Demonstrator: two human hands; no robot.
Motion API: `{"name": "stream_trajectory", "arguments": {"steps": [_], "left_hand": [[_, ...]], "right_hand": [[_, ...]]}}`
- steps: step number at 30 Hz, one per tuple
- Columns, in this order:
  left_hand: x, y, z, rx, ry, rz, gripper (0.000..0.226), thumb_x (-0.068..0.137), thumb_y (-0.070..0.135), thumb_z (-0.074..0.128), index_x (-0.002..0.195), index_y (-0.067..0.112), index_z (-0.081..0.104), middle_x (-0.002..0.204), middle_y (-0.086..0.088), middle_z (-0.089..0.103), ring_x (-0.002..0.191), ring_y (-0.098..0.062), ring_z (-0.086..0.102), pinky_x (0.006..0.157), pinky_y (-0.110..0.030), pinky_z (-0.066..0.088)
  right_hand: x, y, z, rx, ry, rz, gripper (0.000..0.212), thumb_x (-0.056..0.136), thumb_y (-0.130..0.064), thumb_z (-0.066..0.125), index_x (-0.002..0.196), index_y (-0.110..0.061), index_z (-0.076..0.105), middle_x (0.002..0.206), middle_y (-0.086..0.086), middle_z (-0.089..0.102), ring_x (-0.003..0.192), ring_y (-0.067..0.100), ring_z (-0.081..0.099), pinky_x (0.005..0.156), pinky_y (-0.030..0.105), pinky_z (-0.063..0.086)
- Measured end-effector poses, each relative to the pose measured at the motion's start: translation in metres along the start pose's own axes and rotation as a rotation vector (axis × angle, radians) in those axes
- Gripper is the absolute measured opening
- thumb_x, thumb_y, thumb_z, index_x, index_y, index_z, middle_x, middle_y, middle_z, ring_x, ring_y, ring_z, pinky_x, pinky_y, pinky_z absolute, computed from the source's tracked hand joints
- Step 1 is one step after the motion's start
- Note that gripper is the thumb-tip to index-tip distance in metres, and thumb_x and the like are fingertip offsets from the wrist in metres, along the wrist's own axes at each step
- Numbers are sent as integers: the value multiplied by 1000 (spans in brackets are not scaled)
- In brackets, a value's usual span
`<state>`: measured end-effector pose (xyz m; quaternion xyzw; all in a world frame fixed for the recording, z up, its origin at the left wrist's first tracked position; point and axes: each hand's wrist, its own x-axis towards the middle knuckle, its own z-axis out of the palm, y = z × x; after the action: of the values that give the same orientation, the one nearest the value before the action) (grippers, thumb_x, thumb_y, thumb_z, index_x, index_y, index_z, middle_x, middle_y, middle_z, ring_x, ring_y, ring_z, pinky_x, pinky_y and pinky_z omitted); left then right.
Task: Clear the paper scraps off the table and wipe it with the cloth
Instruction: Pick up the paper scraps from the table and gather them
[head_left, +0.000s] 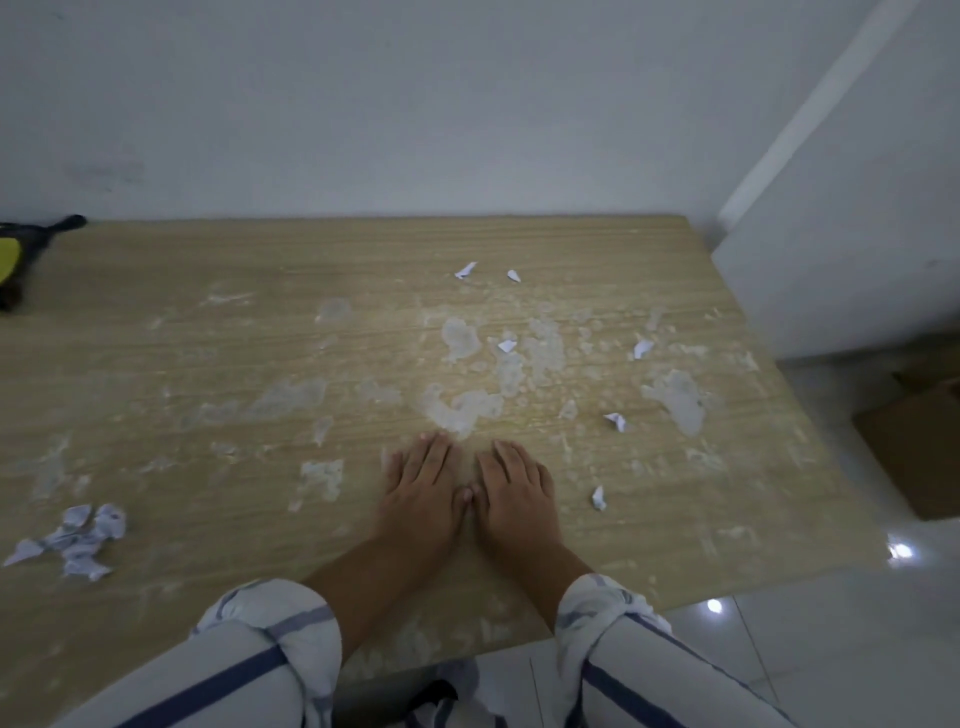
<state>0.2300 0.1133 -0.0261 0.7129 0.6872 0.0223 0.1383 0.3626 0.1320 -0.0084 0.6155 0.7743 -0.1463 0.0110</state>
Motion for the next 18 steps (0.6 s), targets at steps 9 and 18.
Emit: {"name": "stream_trajectory", "arguments": {"steps": [9,18], "left_hand": [[27,48,15,15,-1,83,64,86,47,28,132,9,52,141,-10,48,133,-31,41,105,-48,20],[43,67,14,-69,18,155,72,87,50,14,142,8,36,152,-10,30,143,-29,20,111,-42,3]], "right_hand": [[-26,77,-26,85,74,182,41,93,-22,32,131,-18,46,146,7,36,136,31,27,108,48,24],[-18,100,-25,341,135,149,14,75,-2,51,78,-1,64,86,17,62,80,34,57,73,39,51]]}}
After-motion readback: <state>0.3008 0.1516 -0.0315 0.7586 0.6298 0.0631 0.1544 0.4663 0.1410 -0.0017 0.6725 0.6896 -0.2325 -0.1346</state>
